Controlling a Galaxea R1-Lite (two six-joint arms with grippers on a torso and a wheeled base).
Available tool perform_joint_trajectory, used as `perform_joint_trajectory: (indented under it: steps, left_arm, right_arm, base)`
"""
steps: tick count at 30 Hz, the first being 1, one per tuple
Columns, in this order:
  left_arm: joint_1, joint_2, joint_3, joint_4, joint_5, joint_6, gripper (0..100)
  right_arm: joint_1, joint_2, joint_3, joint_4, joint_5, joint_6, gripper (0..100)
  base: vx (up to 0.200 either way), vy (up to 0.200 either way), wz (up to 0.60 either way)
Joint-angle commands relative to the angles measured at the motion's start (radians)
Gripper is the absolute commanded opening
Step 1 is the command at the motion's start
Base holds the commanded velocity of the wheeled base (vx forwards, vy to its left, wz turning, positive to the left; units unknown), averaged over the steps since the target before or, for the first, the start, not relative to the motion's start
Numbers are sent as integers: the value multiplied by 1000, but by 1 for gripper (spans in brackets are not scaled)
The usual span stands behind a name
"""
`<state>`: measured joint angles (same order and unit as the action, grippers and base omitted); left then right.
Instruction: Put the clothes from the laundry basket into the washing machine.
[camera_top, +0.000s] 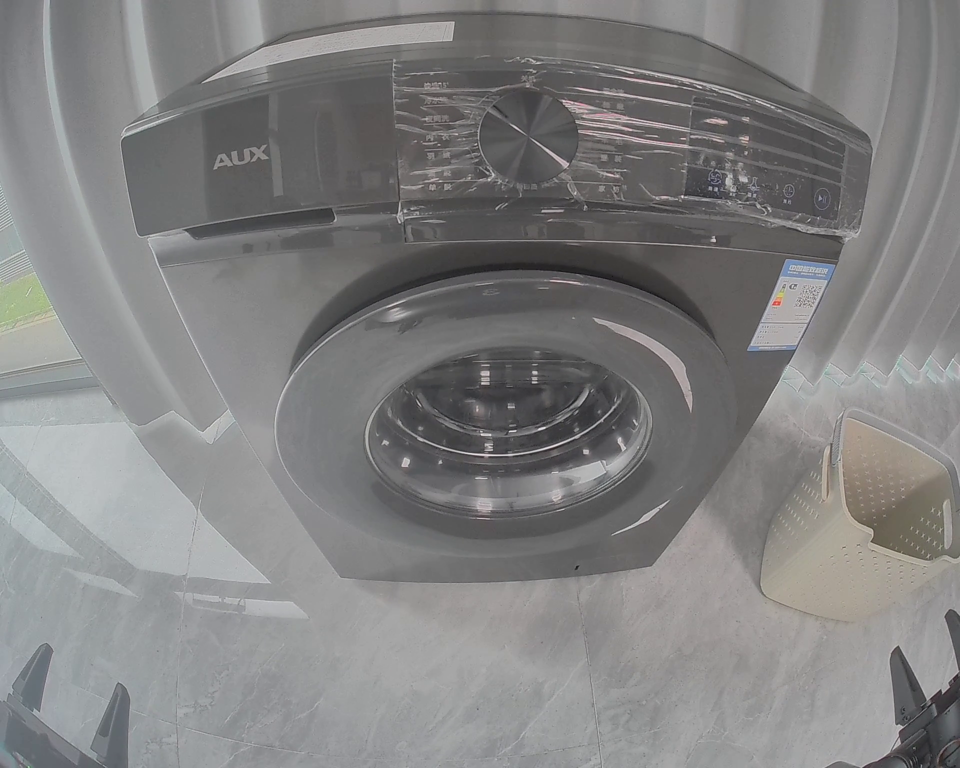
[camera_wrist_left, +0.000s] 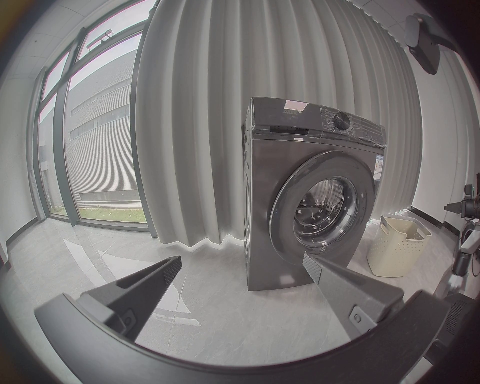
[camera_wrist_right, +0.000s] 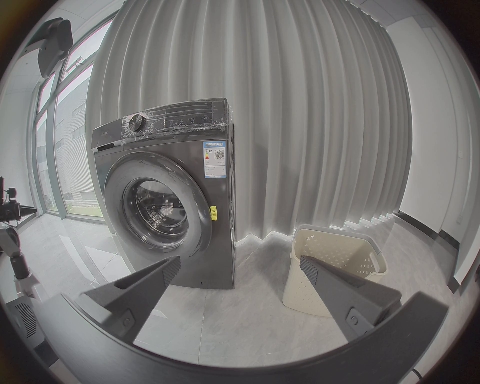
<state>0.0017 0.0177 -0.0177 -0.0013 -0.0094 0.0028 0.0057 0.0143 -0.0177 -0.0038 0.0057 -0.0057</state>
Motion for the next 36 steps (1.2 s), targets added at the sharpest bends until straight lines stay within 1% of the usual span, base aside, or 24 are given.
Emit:
perform_joint_trajectory:
  steps: [1,36]
  left_arm:
    - [0,-13,18,0,0,0,100]
    - [0,-13,18,0,0,-1,100]
  right_arm:
    - [0,1,18,-1,0,0,100]
    - [0,1,18,-1,0,0,100]
  base:
    - [0,0,0]
    - [0,0,0]
